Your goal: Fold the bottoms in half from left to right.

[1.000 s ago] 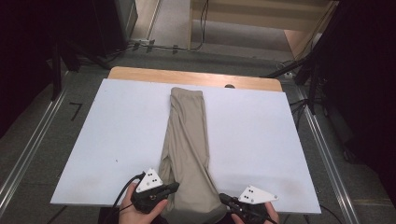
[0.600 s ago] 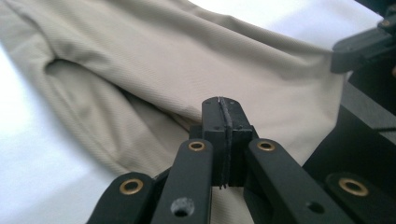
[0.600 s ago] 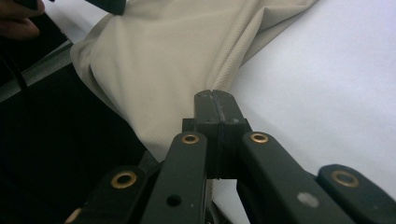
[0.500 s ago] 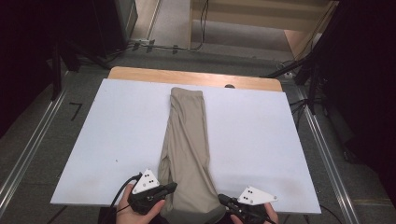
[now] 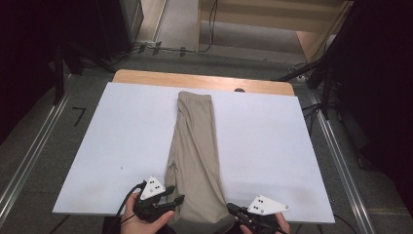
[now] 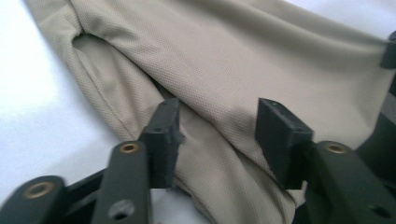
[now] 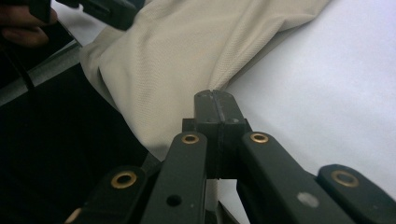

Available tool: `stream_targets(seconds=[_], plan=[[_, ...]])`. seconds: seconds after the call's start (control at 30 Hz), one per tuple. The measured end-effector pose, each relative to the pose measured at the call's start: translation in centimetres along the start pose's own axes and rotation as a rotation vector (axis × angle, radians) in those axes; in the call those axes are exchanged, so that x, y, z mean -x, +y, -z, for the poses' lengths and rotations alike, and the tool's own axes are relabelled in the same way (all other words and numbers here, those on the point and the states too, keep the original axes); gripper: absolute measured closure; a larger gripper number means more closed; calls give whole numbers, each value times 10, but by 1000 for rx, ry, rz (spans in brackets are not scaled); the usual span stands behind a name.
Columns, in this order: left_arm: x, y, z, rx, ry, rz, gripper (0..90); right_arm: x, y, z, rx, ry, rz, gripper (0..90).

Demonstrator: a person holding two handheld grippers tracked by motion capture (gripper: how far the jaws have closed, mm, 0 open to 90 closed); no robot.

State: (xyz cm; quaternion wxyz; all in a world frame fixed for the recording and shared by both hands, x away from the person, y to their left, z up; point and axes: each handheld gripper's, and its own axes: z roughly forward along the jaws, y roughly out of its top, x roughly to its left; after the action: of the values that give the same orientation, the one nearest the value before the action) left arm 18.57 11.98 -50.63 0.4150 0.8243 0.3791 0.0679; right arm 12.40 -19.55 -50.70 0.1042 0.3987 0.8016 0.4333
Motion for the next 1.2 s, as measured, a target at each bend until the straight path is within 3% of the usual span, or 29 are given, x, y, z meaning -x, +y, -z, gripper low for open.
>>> stream_targets(seconds=[0.13,0.23,0.3,0.37,0.67,0.93,1.0,1.07,1.13,1.2], plan=[[11,1,-7,-20,-8,-42,522,0,0,0,-4,0,-2,884],[15,0,-11,-22,18,-58,692,0,0,-1,-7,0,-1,884],[12,1,-10,-21,4,-60,840,-1,0,-1,-5,1,5,884],[10,2,-8,-20,-23,-55,891,-1,0,0,-4,3,4,884],[-13,10,23,51,-190,25,900,-6,3,5,22,38,-6,884],[-30,11,52,64,-200,40,900,-30,12,4,57,105,14,883],[-35,9,52,47,-197,51,900,-33,12,-3,35,107,27,882],[-38,6,47,-10,-183,27,900,-33,9,-12,-9,82,24,860],[-36,1,37,-87,-161,-26,887,-30,5,-21,-57,16,16,747],[-32,-3,32,-87,-133,-49,779,-26,2,-25,-88,-32,7,683]])
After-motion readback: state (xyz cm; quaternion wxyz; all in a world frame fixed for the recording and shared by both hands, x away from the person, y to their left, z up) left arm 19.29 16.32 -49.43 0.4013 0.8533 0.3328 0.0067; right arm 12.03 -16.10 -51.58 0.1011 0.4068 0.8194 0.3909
